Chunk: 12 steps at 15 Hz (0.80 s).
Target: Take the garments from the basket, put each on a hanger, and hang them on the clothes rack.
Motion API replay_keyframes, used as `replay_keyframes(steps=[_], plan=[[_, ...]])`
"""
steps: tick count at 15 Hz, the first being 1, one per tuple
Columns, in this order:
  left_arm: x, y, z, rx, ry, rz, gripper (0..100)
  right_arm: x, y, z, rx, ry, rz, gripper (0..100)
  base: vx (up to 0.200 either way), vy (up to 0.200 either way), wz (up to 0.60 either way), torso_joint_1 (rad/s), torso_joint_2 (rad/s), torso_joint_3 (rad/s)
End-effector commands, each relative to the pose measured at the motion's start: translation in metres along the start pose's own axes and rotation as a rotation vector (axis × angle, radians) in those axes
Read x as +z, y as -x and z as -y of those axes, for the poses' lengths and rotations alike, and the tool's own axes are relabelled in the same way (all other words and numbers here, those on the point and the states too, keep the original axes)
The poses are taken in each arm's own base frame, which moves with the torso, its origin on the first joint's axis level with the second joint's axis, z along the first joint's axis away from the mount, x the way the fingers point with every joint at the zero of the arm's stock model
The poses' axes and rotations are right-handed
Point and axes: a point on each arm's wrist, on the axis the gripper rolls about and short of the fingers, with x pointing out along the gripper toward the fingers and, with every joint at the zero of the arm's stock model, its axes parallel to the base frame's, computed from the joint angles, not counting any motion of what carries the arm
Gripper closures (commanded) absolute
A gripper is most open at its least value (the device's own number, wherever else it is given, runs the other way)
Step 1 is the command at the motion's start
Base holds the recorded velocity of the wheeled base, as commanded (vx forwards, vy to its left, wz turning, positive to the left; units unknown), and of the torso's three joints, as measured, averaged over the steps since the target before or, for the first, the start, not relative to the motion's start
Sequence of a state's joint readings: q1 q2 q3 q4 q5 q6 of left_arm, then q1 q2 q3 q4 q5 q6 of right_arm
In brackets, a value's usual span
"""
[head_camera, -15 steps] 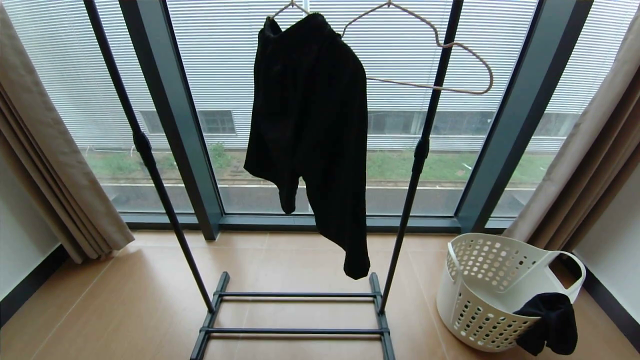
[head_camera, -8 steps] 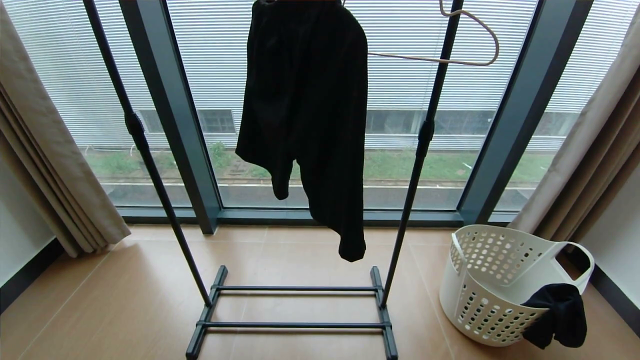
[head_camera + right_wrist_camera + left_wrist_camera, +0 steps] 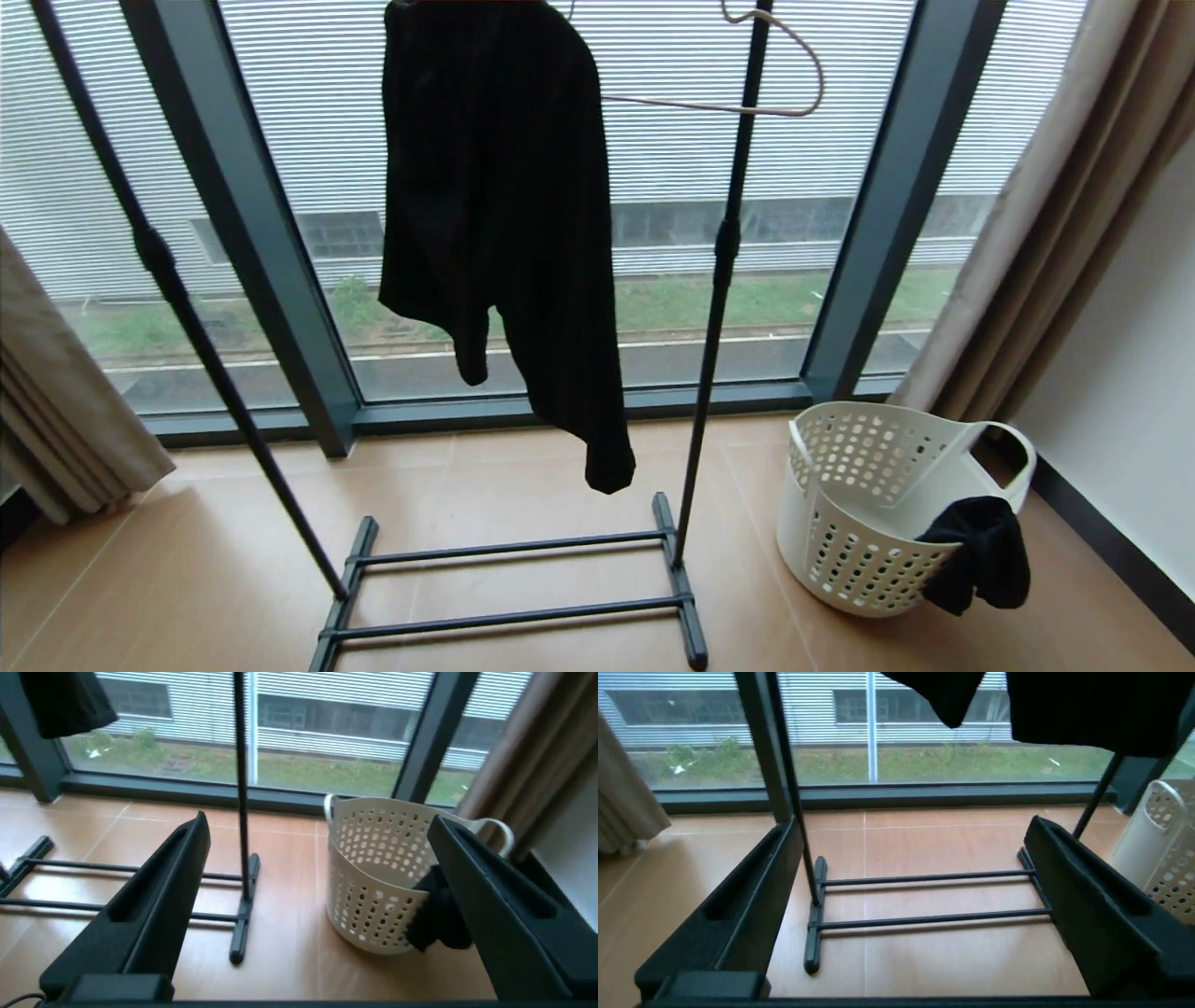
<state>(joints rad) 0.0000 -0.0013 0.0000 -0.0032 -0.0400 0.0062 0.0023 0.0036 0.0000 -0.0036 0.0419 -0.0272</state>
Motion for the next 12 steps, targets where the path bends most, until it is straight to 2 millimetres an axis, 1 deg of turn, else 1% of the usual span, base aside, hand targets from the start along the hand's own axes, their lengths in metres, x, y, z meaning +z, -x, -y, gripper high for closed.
replay_keyframes(steps=[1,5,7,12], plan=[[0.0000,-0.0001,0.0000,0.000,0.000,-0.001,0,0.0001,0.0000,0.0000,0.002,0.000,0.002,0,0.000,0.000,-0.60,-0.002,0.00,0.012],[0.0000,-0.0001,0.0000,0.000,0.000,-0.001,0,0.0001,0.0000,0.0000,0.002,0.000,0.002,0,0.000,0.000,-0.60,0.001,0.00,0.002],[-0.0001,-0.0001,0.0000,0.002,0.000,-0.003,0,0.0001,0.0000,0.0000,0.002,0.000,0.002,0,0.000,0.000,0.00,0.000,0.00,0.000],[0.0000,-0.0001,0.0000,0.000,0.000,-0.001,0,0.0001,0.0000,0.0000,0.000,0.000,0.002,0,0.000,-0.200,0.00,0.004,0.00,0.002]])
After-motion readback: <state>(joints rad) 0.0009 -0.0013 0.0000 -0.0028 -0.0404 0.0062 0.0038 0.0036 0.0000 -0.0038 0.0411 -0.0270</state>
